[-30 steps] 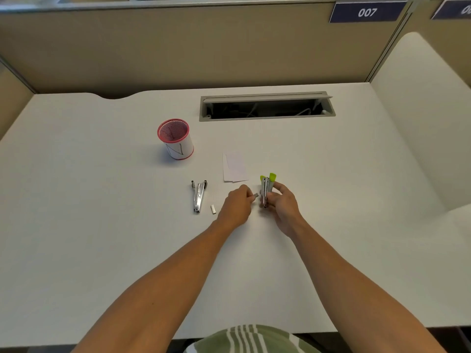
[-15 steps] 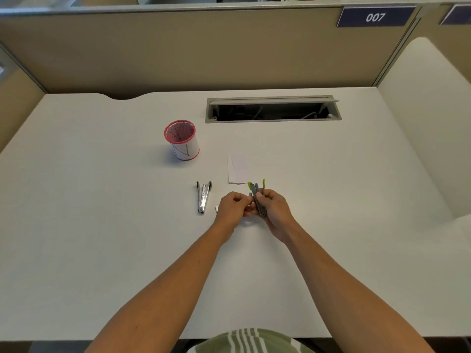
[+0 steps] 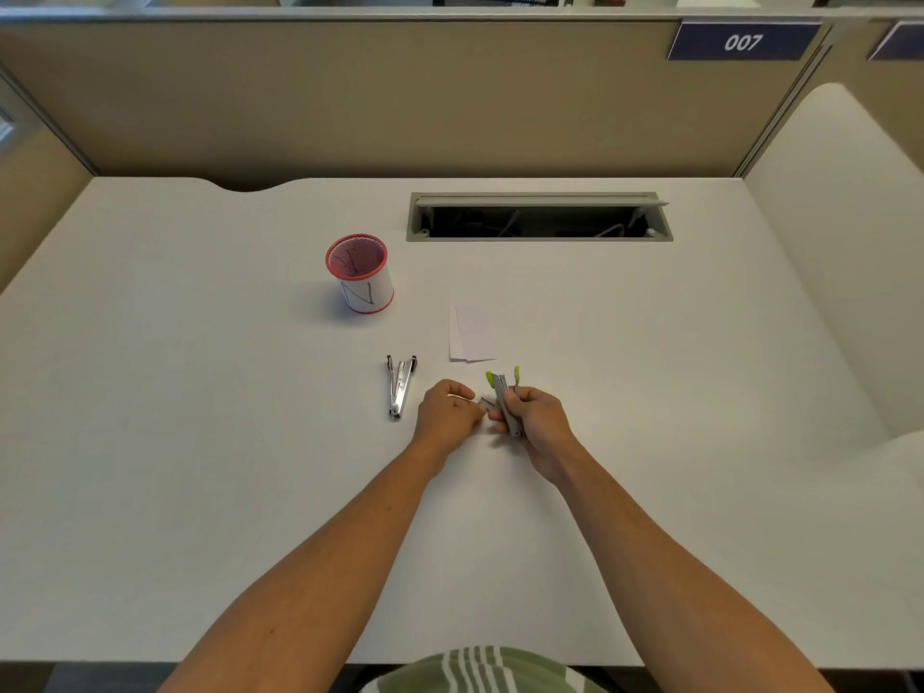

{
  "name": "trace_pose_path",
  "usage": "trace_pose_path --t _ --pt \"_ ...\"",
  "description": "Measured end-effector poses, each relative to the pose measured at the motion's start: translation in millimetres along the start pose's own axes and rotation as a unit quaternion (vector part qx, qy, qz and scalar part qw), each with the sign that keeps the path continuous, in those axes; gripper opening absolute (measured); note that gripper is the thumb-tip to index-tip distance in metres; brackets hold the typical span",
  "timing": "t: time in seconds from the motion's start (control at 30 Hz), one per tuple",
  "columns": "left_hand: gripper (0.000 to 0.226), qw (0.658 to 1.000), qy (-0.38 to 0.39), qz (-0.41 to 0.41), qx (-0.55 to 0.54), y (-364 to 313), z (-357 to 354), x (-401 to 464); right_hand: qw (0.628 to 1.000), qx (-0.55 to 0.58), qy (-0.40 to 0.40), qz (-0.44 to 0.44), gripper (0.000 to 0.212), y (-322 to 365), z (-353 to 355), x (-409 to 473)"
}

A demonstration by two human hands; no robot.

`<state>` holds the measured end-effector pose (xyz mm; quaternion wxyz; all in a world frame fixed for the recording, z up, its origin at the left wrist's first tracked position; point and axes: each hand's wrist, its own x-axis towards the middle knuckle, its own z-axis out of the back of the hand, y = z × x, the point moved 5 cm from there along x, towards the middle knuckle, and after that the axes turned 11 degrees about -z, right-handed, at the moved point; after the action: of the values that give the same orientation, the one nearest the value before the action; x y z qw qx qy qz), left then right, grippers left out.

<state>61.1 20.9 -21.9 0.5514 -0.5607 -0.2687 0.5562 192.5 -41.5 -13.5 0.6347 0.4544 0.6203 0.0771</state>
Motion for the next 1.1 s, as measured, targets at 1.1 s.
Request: trace_pose_path --t 1.1 --pt "0.021 0.980 -0.138 -0.141 -0.008 -54.7 -10.9 -10.3 0.993 0.063 -0.042 0.096 0.013 22.0 -45.2 -13.6"
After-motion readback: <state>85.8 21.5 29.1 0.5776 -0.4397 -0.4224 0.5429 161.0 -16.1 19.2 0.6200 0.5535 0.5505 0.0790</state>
